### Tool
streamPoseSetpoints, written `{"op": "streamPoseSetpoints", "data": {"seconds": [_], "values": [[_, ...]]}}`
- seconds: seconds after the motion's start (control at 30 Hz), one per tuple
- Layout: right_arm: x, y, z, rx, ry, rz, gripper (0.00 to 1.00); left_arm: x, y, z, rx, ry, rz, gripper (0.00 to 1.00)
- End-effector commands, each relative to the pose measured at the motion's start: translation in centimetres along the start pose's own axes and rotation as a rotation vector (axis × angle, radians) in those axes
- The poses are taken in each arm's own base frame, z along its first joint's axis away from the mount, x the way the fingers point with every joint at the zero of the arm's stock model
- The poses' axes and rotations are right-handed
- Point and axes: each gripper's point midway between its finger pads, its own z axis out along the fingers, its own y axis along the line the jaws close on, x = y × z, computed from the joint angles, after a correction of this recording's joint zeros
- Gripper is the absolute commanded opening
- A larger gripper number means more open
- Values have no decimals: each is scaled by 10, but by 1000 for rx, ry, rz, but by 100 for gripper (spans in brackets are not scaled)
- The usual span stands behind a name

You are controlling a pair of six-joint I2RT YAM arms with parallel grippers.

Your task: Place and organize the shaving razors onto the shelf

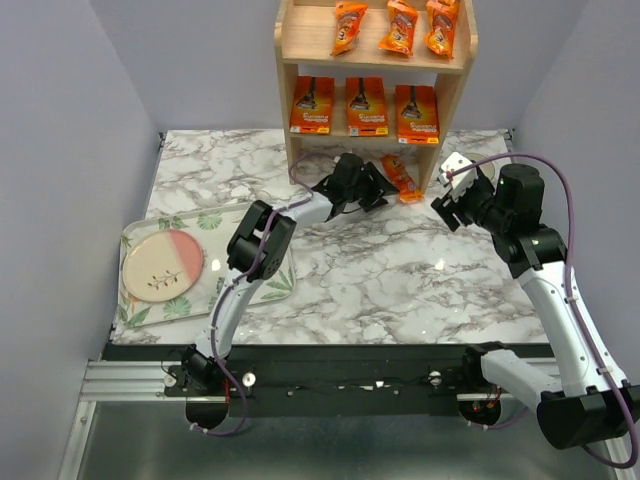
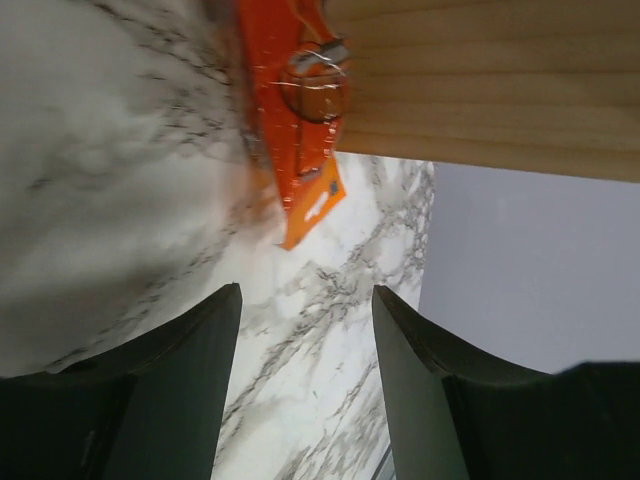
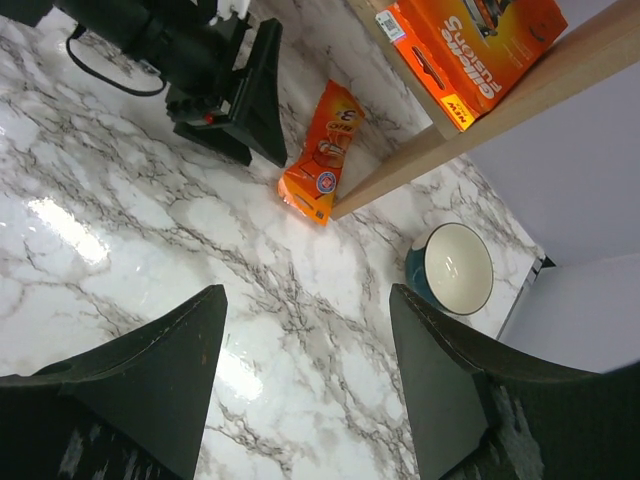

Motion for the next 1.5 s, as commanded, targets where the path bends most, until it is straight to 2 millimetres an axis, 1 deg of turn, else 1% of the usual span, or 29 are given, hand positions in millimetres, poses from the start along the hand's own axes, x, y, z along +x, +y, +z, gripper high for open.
{"op": "streamPoseSetpoints", "data": {"seconds": [0.0, 0.07, 0.2, 0.3, 0.4, 0.47, 0.5, 0.57, 0.7, 0.8, 0.9, 0.93, 1.03, 1.3, 1.47], "values": [[2, -6, 3, 31, 4, 10, 74, 7, -12, 19, 56, -34, 58, 64], [4, -6, 2, 36, 6, 8, 74, 13, -8, 24, 47, -27, 60, 64], [7, -5, 2, 44, 10, 11, 74, 10, 1, 30, 16, -32, 42, 62], [9, -5, 1, 50, 13, 17, 74, 4, 5, 34, -16, -52, 15, 61], [11, -4, 2, 52, 15, 21, 74, -4, 2, 39, -16, -78, 27, 60], [13, -3, 2, 54, 20, 22, 74, -12, 0, 44, -10, -97, 40, 57], [16, -1, 3, 53, 24, 23, 74, -15, 0, 45, -5, -102, 47, 53], [19, -1, 3, 56, 32, 21, 74, -19, -2, 49, 6, -106, 58, 50], [23, -2, 4, 66, 40, 21, 75, -20, -2, 51, 18, -89, 67, 44], [23, -2, 6, 67, 43, 19, 75, -19, -3, 51, 8, -75, 63, 43], [23, -5, 5, 76, 49, 11, 75, -14, 0, 50, -3, -28, 65, 41], [23, -7, 4, 84, 49, 9, 75, -10, 3, 49, -11, 0, 59, 41], [23, -7, 3, 88, 49, 5, 75, -7, 6, 48, -16, 25, 60, 41], [30, -5, 5, 92, 56, -5, 76, -4, 1, 48, 4, 50, 94, 41], [33, -2, 6, 89, 60, -6, 76, -3, -1, 49, 16, 58, 117, 38]]}}
